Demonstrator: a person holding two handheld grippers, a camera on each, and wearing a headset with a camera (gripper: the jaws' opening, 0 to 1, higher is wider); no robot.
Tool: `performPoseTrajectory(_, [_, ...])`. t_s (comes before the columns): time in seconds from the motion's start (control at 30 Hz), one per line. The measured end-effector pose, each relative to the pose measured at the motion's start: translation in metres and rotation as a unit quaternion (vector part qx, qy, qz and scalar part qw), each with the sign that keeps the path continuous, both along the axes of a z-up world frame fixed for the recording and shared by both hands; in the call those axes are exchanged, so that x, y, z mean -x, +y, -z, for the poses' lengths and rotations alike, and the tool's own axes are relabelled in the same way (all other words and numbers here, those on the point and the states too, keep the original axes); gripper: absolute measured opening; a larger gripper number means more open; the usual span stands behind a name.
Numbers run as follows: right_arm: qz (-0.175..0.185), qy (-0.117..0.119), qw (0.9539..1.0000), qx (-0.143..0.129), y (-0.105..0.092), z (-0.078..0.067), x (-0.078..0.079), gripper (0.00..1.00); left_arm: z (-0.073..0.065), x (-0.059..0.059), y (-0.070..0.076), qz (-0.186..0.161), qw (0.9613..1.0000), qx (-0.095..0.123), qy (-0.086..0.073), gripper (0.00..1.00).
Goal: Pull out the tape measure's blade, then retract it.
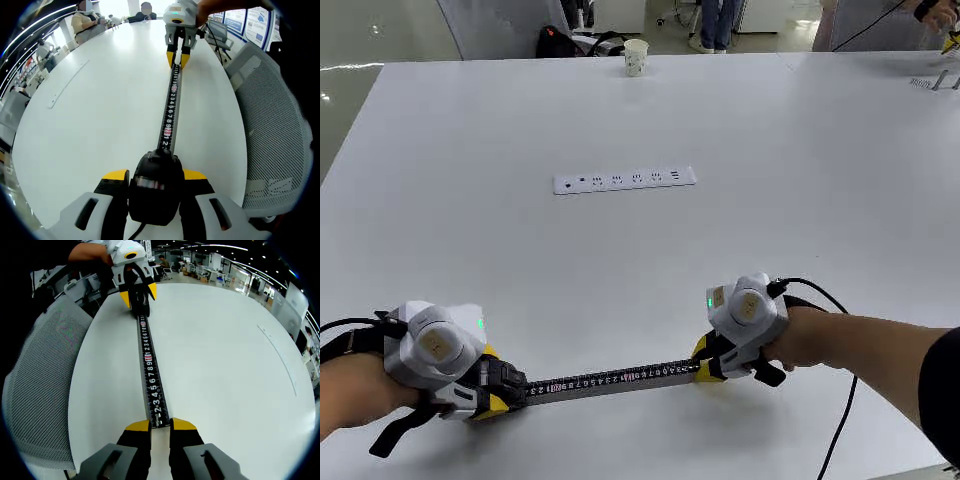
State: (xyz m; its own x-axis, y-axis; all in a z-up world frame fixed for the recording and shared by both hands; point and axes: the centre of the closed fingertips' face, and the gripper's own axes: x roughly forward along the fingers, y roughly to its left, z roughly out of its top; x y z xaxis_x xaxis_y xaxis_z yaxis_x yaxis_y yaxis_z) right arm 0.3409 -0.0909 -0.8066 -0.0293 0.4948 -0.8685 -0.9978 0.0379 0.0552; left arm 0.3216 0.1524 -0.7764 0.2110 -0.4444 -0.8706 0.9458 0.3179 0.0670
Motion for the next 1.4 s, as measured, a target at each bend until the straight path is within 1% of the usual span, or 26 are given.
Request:
performPoseTrajectory(0.33, [0.000,0.005,1.0000,0.000,0.0003,0.0006,-0.0007,0.09,0.0007,-0.0005,0.0004,-0.001,1.0000,0.002,-0.001,0.34])
performPoseTrajectory(0.4, [-0.008,0.004,1.0000,0.002,0.0003,-0.0001,0.0003,0.10,0.0006,-0.0010,-0.0002,-0.004,1.0000,0.008,-0.003,0.34])
performPoseTrajectory(0.43, [-0.013,0.001,0.9999,0.002,0.0003,-0.0001,0.0003,0.10,0.0001,-0.0015,0.0001,-0.011,0.9999,0.013,0.001,0.34])
performPoseTrajectory(0.5, [-0.012,0.005,0.9999,0.001,0.0001,0.0007,-0.0004,0.10,0.0001,-0.0007,0.0002,-0.008,0.9999,0.014,0.000,0.35])
performPoseTrajectory(0.63, [-0.014,0.005,0.9999,0.002,0.0012,0.0006,-0.0004,0.10,0.0000,-0.0008,-0.0001,-0.009,0.9998,0.016,0.001,0.35])
performPoseTrajectory(0.73, [-0.018,0.000,0.9998,0.007,0.0016,0.0010,0.0001,0.11,0.0005,-0.0016,-0.0007,-0.006,0.9999,0.014,-0.001,0.35])
performPoseTrajectory(0.87, [-0.035,-0.011,0.9992,0.017,0.0018,0.0008,0.0012,0.11,0.0000,-0.0018,-0.0020,-0.003,0.9999,0.011,-0.001,0.35])
performPoseTrajectory(1.07, [-0.039,-0.012,0.9991,0.016,0.0015,0.0007,0.0010,0.12,-0.0014,-0.0008,-0.0028,-0.005,0.9999,0.012,0.000,0.35])
performPoseTrajectory(1.17, [-0.047,-0.023,0.9985,0.016,0.0015,0.0011,0.0024,0.12,-0.0020,0.0001,-0.0028,-0.005,0.9999,0.010,0.000,0.35])
performPoseTrajectory(1.33, [-0.049,-0.024,0.9984,0.016,0.0015,0.0013,0.0014,0.12,-0.0039,0.0015,-0.0034,-0.011,0.9998,0.015,0.008,0.36])
performPoseTrajectory(1.4, [-0.049,-0.021,0.9985,0.015,0.0014,0.0008,0.0018,0.12,-0.0034,0.0017,-0.0029,-0.006,0.9999,0.012,0.010,0.36])
